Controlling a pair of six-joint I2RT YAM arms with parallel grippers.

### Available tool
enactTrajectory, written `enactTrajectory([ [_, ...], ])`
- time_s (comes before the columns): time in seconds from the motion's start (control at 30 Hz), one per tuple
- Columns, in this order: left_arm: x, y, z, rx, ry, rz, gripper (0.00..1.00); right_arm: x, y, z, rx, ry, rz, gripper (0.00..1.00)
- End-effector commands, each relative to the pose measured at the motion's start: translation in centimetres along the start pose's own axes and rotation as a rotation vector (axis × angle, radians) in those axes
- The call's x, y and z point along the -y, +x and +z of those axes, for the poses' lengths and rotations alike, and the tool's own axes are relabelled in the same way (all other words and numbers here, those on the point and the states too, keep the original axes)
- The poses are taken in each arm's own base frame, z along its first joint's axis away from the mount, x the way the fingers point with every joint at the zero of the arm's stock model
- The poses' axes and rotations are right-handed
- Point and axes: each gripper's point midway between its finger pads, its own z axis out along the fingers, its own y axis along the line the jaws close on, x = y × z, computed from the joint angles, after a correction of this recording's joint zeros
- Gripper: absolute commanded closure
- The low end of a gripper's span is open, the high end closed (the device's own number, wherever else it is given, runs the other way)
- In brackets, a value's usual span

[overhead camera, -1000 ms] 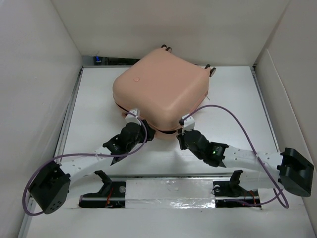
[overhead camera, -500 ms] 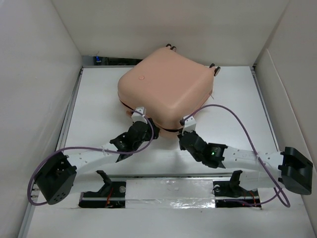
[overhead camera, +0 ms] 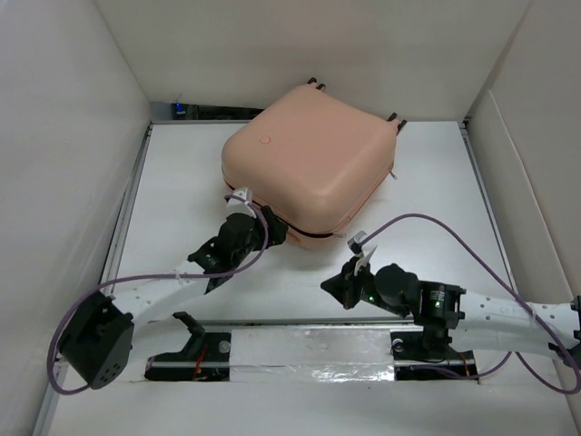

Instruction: Pack the luggage

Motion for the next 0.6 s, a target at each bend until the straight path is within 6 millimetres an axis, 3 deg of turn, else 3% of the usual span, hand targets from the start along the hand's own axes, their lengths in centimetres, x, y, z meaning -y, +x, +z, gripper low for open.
enactTrajectory([
  [0.0,-1.0,-2.7,-1.5,0.11,-0.001,-0.05,0.3,0.2,0.5,-0.2,-0.032,-0.004,0.011,1.0],
  [0.1,-2.5,-2.8,-1.6,0.122,-0.027,-0.085,0.33,1.3,-0.1,0.2,-0.008,0.057,0.004,1.0],
  [0.23,-3.2,-2.7,-0.7,0.107,-0.032,-0.119,0.37,4.5,-1.7,1.1,0.028,0.199,0.018,0.99],
  [0.33,-3.8,-2.7,0.4,0.093,-0.054,-0.118,0.38,6.0,-2.9,1.4,0.061,0.247,0.017,0.8],
  [0.37,-3.8,-2.6,0.6,0.089,-0.054,-0.115,0.39,7.0,-3.7,1.4,0.084,0.273,0.012,0.66],
  [0.4,-3.9,-2.7,1.1,0.086,-0.059,-0.116,0.39,7.5,-4.1,1.4,0.094,0.283,0.015,0.61],
  [0.57,-5.0,-4.0,2.3,0.126,-0.082,-0.13,0.39,10.0,-6.3,1.7,0.163,0.289,0.008,0.52],
])
